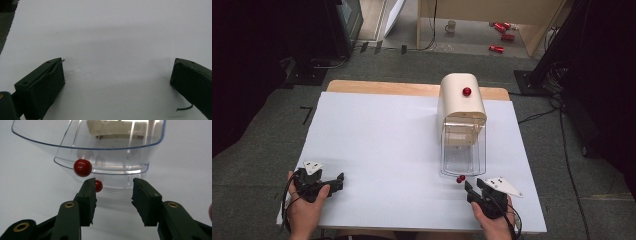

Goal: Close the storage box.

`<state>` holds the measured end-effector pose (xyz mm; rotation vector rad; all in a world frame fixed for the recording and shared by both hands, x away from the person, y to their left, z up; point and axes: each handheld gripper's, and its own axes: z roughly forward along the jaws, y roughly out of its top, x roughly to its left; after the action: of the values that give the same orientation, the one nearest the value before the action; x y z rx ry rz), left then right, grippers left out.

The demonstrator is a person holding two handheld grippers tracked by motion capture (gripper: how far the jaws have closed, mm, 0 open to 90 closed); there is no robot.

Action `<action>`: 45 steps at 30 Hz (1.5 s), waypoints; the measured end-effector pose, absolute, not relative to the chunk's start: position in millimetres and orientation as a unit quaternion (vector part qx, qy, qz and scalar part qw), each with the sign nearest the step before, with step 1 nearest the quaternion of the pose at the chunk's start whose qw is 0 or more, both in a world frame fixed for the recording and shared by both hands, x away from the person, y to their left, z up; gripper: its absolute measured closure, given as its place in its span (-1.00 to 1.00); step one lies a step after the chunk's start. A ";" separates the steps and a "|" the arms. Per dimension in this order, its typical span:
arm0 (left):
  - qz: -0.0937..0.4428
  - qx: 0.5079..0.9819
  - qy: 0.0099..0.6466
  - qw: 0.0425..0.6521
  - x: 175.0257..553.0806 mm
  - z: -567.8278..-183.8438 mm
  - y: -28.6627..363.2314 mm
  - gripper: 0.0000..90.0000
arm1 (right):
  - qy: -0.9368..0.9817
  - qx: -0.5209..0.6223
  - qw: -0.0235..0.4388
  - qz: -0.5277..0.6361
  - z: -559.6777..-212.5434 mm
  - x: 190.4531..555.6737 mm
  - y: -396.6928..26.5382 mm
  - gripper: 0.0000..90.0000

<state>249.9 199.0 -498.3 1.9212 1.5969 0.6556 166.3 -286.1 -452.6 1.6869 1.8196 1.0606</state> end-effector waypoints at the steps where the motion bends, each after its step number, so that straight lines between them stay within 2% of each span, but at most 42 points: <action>1: 0.244 0.715 0.594 0.276 250.0 -498.3 199.0 -1.00 | 0.660 0.608 0.217 0.385 -452.6 166.4 -283.6 0.29; 22: 0.244 0.715 0.594 0.275 250.0 -498.3 198.9 -1.00 | 0.660 0.599 0.219 0.397 -451.0 170.6 -263.4 0.59; 25: 0.244 0.715 0.594 0.276 250.0 -498.3 198.9 -1.00 | 0.661 0.598 0.216 0.400 -450.2 171.9 -261.2 0.68; 34: 0.244 0.715 0.594 0.275 250.0 -498.3 199.0 -1.00 | 0.662 0.596 0.218 0.398 -446.8 172.7 -260.7 0.70; 45: 0.244 0.715 0.594 0.276 249.8 -498.4 198.9 -1.00 | 0.652 0.599 0.232 0.403 -425.5 180.5 -264.4 0.71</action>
<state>249.8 198.9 -498.4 1.9215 1.5972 0.6561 180.5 -264.4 -425.5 1.6468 1.7912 1.1078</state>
